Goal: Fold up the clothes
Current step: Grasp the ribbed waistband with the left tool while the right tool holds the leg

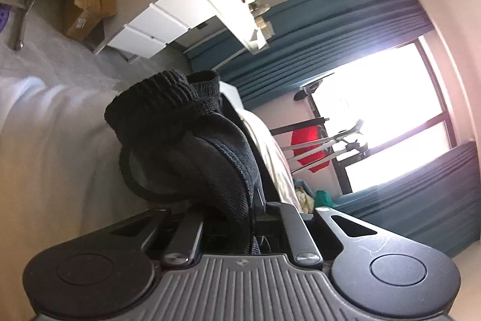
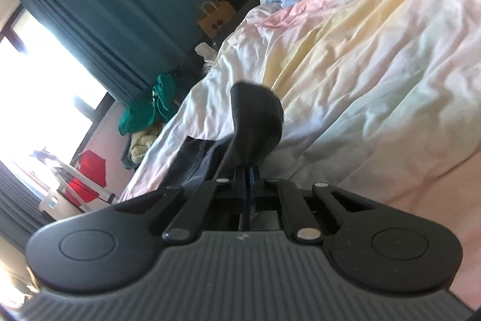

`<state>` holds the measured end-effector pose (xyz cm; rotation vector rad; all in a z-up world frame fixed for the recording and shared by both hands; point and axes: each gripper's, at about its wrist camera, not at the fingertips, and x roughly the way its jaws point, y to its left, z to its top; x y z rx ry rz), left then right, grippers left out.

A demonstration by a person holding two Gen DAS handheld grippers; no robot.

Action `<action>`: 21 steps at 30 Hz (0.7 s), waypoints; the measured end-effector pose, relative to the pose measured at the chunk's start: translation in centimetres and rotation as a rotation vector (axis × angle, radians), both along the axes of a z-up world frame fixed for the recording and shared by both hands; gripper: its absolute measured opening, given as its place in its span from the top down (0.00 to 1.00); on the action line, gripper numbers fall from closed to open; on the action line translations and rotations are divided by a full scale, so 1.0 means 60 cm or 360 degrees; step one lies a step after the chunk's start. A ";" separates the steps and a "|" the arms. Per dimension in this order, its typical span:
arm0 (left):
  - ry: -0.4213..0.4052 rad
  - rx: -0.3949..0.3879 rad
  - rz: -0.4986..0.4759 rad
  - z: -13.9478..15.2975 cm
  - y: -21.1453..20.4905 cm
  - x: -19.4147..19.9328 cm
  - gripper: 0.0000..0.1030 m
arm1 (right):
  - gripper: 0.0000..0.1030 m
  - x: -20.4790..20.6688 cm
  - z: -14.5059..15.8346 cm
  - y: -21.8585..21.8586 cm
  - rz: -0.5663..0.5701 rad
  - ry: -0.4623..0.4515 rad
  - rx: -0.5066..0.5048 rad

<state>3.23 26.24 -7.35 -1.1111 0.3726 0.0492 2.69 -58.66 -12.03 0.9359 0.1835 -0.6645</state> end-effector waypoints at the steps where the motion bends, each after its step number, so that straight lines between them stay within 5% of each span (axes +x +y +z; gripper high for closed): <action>1: 0.0001 0.0004 -0.0009 0.006 0.002 0.002 0.91 | 0.97 -0.009 0.004 -0.004 -0.0020 -0.0007 -0.0010; 8: 0.0014 0.0301 -0.0016 0.034 -0.020 0.033 0.91 | 0.96 -0.024 -0.030 -0.037 -0.0076 0.0015 0.0178; 13: 0.0103 -0.0020 -0.0002 -0.015 0.003 0.044 0.90 | 0.91 -0.013 -0.060 -0.037 -0.0067 0.0134 0.0295; 15: 0.0113 -0.0140 -0.0008 -0.031 0.018 0.048 0.90 | 0.73 -0.007 -0.066 -0.037 -0.0082 0.0214 0.0302; 17: 0.0123 -0.0183 -0.0016 -0.041 0.027 0.053 0.90 | 0.54 -0.001 -0.069 -0.038 -0.0060 0.0196 0.0282; 21: 0.0157 -0.0155 -0.0010 -0.047 0.032 0.058 0.90 | 0.54 0.022 -0.083 -0.040 0.0048 0.0194 0.0296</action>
